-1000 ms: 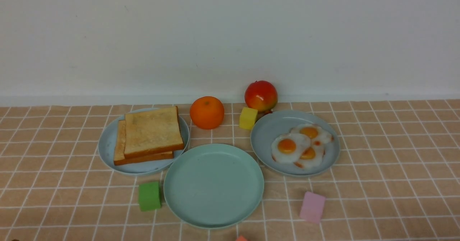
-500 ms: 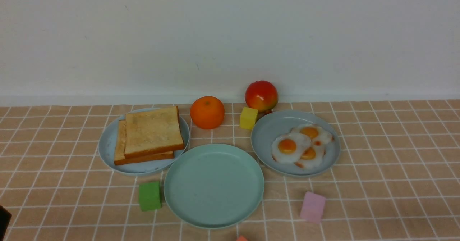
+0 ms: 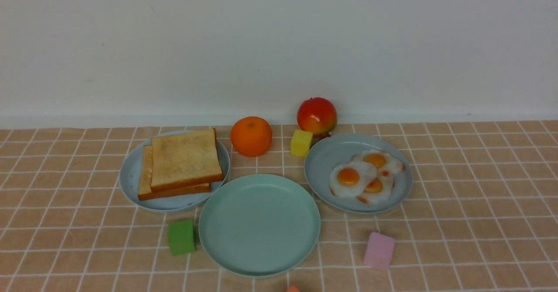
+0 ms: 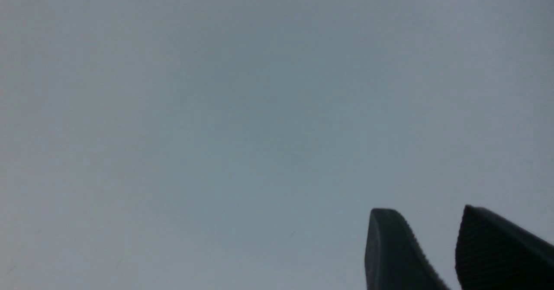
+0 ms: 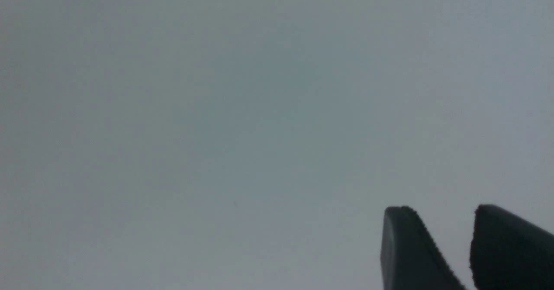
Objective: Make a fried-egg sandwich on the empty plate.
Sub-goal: Use the left arm to grab a slice of bread
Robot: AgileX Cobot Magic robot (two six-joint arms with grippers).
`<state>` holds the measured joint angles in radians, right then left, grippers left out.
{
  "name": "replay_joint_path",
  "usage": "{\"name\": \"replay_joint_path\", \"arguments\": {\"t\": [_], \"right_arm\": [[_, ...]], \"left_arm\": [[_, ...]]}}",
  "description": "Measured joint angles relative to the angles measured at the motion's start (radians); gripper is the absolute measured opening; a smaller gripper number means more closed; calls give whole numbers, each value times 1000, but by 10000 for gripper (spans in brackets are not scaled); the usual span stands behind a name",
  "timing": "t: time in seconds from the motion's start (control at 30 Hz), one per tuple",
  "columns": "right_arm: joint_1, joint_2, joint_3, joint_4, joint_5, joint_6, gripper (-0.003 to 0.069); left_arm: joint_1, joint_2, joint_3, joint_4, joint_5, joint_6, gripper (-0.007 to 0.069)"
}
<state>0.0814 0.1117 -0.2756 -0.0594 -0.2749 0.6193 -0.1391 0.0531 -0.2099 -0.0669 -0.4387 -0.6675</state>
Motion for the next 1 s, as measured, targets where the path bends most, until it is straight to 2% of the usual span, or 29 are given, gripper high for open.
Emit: {"name": "replay_joint_path", "arguments": {"t": [0.03, 0.2, 0.37, 0.43, 0.5, 0.63, 0.7, 0.77, 0.83, 0.87, 1.0], "right_arm": [[0, 0, -12, 0, 0, 1, 241], [0, 244, -357, -83, 75, 11, 241], [0, 460, -589, -221, 385, 12, 241], [0, 504, -613, -234, 474, 12, 241], [0, 584, -620, -260, 645, 12, 241], [0, 682, -599, -255, 805, 12, 241], [0, 706, -591, -226, 823, 12, 241], [0, 763, -585, -124, 850, 1, 241], [0, 805, -583, -9, 877, -62, 241], [0, 824, -583, 59, 890, -107, 241], [0, 881, -579, 328, 977, -451, 241]], "left_arm": [[0, 8, -14, 0, 9, 0, 239], [0, 268, -404, 20, 343, -1, 239], [0, 508, -675, 105, 768, 25, 239], [0, 559, -697, 138, 833, 34, 239], [0, 661, -707, 211, 975, 54, 239], [0, 806, -707, 248, 1099, 55, 239], [0, 860, -707, 246, 1122, 54, 239], [0, 978, -707, 214, 1140, 51, 239], [0, 1079, -707, 181, 1128, 51, 239], [0, 1127, -707, 164, 1111, 51, 239], [0, 1282, -722, 108, 1047, 55, 239]]}}
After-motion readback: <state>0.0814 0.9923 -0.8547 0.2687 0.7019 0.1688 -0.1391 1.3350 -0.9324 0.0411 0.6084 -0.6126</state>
